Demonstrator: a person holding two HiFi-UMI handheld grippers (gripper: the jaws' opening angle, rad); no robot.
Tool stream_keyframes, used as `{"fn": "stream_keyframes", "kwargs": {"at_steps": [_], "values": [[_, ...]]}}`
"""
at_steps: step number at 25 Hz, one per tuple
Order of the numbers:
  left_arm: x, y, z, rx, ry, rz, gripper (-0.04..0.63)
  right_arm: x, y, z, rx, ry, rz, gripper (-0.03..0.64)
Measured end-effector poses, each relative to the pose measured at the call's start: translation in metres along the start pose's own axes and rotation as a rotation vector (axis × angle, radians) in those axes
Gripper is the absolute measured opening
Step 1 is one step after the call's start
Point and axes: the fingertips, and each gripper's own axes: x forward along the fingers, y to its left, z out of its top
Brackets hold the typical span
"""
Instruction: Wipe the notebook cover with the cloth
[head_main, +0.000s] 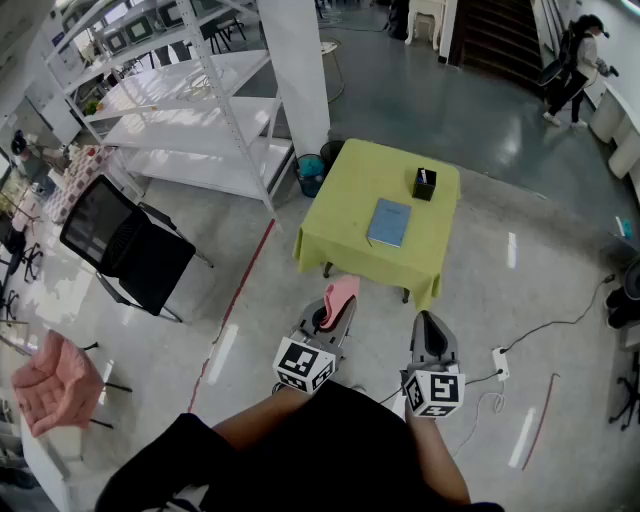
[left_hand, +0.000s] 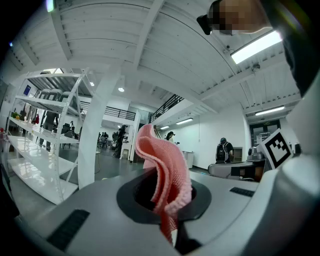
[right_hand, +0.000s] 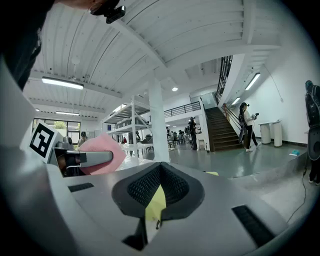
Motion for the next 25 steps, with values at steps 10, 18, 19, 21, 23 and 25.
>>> {"fn": "stream_keyframes", "kwargs": {"at_steps": [10,18,19,21,23,25], "values": [[-0.012,-0.01,-0.002,-0.009,-0.013,-0.004,0.023,-0.019,-0.019,0.004,-0.048,-0.029,-0.074,0.032],[-0.018,-0.01,-0.017,-0.021,0.015,-0.027,0.023,-0.016,-0.006,-0.015,-0.049,0.004,-0.047,0.032],[-0.016,-0.007,-0.018,-0.025,0.016,-0.028,0.023,-0.013,-0.006,-0.018,-0.048,0.006,-0.045,0.032],[-0.009,0.001,-0.018,-0.033,0.016,-0.032,0.023,-0.003,-0.009,-0.023,-0.035,0.011,-0.039,0.032],[0.001,0.011,-0.02,-0.033,0.024,-0.037,0.023,0.011,-0.01,-0.03,-0.006,0.031,-0.027,0.032],[0.014,0.024,-0.02,-0.032,0.032,-0.039,0.023,0.029,-0.007,-0.036,0.005,0.065,0.01,0.032]]}}
